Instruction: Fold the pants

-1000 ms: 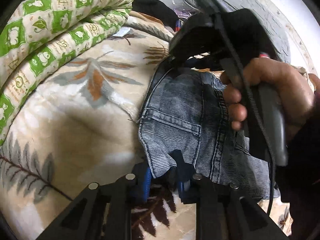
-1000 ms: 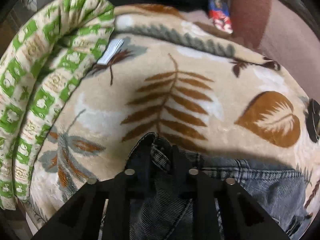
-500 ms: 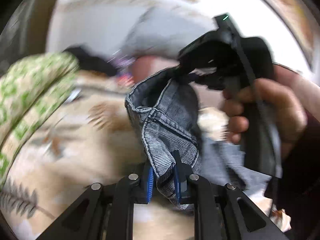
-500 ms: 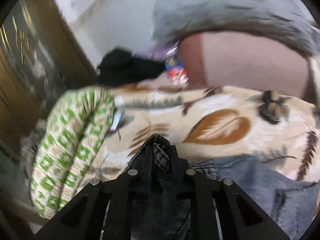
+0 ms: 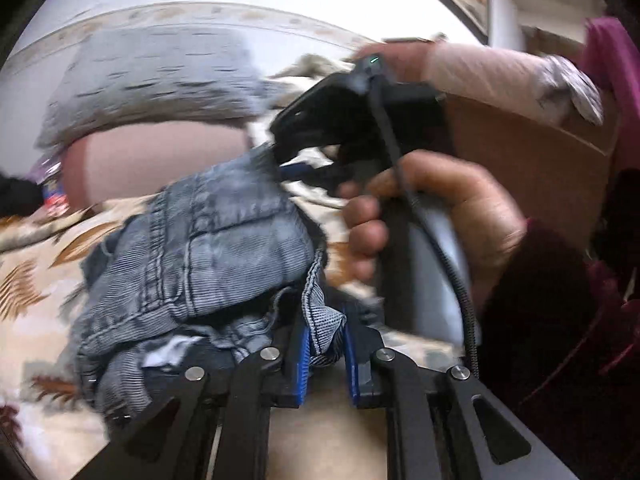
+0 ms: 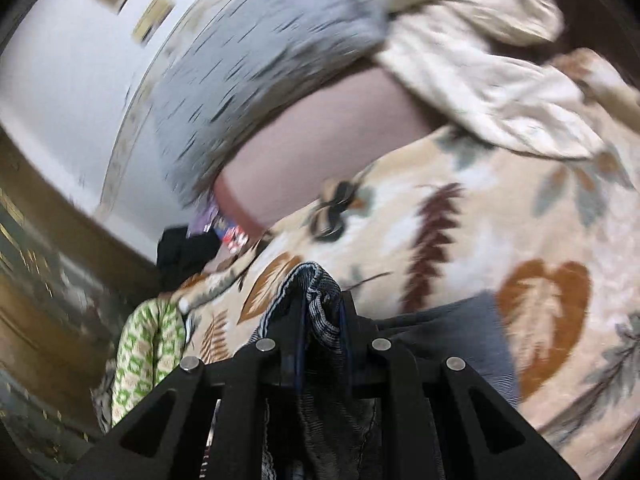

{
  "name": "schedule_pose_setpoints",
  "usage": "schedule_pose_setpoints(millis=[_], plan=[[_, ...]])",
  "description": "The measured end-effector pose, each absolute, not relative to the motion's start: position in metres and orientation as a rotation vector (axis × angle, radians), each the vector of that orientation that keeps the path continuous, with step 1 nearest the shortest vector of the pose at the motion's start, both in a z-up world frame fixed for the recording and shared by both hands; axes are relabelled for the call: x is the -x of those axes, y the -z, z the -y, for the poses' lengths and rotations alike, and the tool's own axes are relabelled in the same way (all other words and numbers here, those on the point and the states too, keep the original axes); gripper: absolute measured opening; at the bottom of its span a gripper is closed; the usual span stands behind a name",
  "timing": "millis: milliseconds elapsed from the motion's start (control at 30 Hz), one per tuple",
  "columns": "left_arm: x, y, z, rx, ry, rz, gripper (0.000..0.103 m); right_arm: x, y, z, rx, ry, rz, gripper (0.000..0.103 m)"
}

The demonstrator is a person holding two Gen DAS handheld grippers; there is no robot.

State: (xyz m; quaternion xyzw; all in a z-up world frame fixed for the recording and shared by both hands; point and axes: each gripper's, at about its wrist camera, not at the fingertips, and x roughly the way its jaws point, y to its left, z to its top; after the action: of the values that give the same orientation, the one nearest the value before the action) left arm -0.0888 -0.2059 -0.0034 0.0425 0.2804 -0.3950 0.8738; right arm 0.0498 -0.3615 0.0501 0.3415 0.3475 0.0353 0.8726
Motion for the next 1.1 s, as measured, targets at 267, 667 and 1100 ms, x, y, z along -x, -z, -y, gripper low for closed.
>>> schedule_pose_setpoints(millis=[267, 667, 1100], plan=[[0.066, 0.017, 0.222, -0.128, 0.965, -0.709, 0.017, -0.046, -0.002, 0.444, -0.887, 0.003, -0.754, 0.016], [0.086, -0.016, 0.168, -0.350, 1.108, -0.585, 0.018, -0.029, 0.019, 0.487, -0.889, 0.191, -0.863, 0.057], [-0.013, 0.023, 0.134, -0.074, 0.678, -0.807, 0.019, 0.002, -0.036, 0.335, -0.431, -0.056, -0.888, 0.057]])
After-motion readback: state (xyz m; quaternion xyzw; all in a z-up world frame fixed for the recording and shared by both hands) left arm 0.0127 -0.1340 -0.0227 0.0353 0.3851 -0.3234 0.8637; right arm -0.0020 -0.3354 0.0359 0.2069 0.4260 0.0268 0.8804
